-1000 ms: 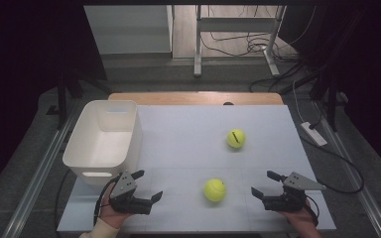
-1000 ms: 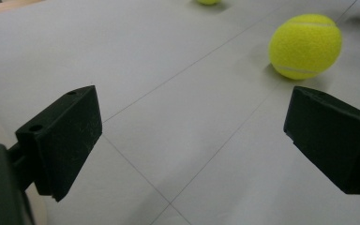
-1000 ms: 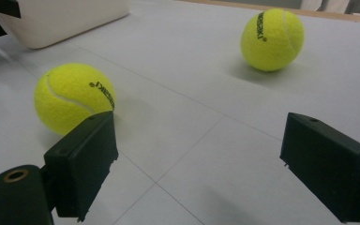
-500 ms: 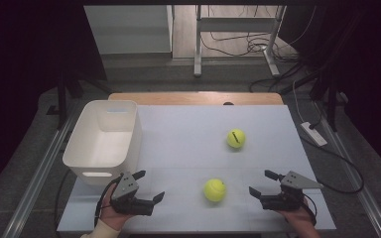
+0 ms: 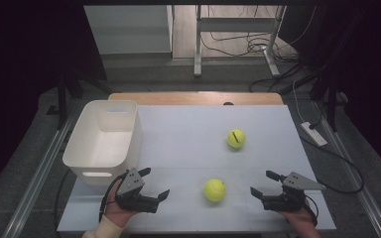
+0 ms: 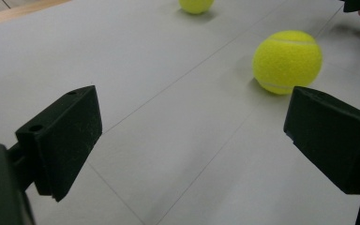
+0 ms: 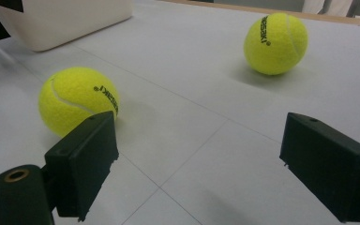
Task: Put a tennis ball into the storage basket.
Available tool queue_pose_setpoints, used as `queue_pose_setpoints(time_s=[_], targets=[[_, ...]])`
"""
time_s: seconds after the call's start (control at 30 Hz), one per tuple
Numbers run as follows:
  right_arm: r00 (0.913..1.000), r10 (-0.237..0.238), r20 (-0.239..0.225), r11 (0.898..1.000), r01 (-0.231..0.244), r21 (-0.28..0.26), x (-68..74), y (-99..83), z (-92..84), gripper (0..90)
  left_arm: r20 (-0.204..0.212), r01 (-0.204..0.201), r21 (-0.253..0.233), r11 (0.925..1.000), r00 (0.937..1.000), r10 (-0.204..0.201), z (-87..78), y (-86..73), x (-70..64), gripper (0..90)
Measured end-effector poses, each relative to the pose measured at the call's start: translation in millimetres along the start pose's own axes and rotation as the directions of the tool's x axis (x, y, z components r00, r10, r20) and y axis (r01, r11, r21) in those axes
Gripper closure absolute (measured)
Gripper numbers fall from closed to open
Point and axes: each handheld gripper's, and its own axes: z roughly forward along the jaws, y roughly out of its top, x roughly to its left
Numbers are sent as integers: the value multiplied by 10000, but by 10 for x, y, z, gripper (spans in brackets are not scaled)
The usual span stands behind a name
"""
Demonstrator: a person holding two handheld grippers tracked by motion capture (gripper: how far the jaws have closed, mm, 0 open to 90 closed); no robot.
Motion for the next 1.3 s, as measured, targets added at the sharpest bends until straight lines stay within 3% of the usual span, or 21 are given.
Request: queue_pose_setpoints(time_s=[0.73, 1.3], targets=[[9999, 106, -64, 9999, -106, 21, -15, -1, 17, 127, 28, -71, 183, 9998, 10000, 71, 82, 210, -49, 51], [10000, 56, 20, 10000, -56, 38, -18, -1, 21, 126, 532, -66, 188, 9998, 9986, 56, 160, 402, -102, 48]])
